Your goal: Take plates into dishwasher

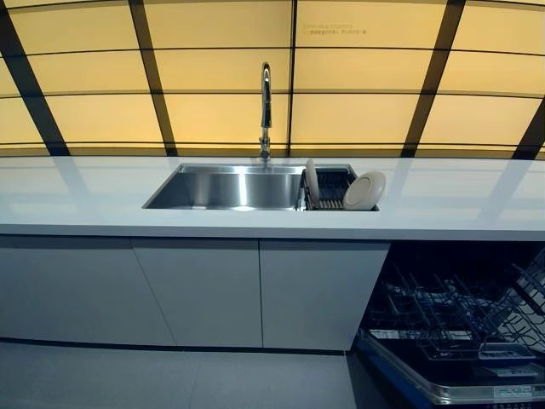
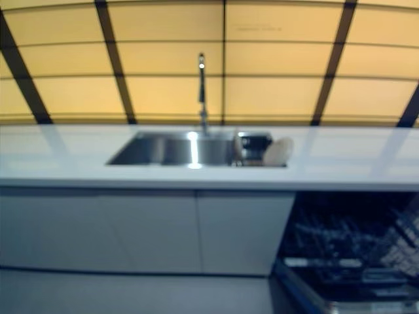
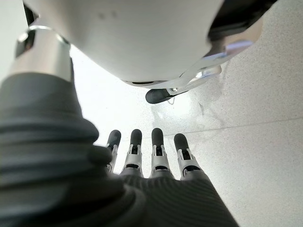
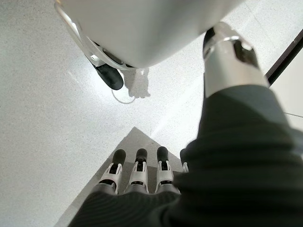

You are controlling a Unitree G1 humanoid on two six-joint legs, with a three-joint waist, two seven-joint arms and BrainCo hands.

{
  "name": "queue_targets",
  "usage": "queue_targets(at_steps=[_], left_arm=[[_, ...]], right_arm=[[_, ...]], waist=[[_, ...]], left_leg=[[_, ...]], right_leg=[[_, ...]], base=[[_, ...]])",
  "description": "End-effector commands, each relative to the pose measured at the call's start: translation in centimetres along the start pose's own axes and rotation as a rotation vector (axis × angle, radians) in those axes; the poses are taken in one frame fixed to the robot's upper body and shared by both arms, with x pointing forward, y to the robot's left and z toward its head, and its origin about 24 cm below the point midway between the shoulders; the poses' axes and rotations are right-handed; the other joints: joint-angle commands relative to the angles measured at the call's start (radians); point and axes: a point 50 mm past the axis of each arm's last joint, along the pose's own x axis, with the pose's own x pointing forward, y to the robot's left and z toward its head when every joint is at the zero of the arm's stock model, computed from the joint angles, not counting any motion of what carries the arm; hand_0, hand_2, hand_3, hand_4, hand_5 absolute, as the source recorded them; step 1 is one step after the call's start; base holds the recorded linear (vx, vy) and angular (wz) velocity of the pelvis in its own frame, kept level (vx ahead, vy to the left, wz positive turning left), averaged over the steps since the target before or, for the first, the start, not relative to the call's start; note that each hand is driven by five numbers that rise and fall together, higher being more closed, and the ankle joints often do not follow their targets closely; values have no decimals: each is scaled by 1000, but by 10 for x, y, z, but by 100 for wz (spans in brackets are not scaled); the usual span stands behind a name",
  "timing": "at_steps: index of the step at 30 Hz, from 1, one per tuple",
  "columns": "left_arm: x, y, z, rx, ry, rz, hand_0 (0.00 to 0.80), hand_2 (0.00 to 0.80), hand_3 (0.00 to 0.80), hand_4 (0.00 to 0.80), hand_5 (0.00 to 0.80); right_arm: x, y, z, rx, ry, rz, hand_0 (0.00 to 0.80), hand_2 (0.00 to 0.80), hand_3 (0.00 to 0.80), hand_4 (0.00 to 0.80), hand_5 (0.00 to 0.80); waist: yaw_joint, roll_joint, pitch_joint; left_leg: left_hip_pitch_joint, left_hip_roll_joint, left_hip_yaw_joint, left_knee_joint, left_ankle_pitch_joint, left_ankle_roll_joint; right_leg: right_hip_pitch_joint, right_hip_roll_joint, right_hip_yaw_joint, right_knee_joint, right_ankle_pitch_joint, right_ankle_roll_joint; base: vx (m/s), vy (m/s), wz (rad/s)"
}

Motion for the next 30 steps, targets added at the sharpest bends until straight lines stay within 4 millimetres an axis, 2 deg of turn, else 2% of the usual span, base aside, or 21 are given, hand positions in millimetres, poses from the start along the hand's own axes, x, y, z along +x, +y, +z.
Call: queue_targets(at_steps=[1,8,22,30], left_arm=[[1,1,10,75,15,18,0,0,0,0,0],[1,-4,9,61,28,-44,0,0,0,0,0],[1,-5,8,64,27,-36,0,0,0,0,0],[1,-4,11,74,24,-33,0,0,0,0,0]], right_arm=[[5,-9,31,6,-66,-12,0,0,0,0,0],[5,-10,32,-2,-69,-11,0,0,0,0,0],[5,-11,33,-9,-77,0,0,0,0,0,0],[5,-12,41,-20,-115,10,0,0,0,0,0]], waist=[[-11,-34,48],[-14,-32,51],[-13,-36,56],[-14,-43,57]], left_leg=[[79,-90,-8,-1,-106,87],[79,-90,-6,-1,-107,89],[87,-88,-7,3,-112,92],[89,-88,-6,6,-114,93]], right_leg=[[-50,39,-5,5,68,-26],[-51,39,-4,7,67,-27],[-43,43,-1,11,61,-32],[-40,45,9,12,60,-33]], base=[[0,0,0],[0,0,0],[0,0,0],[0,0,0]])
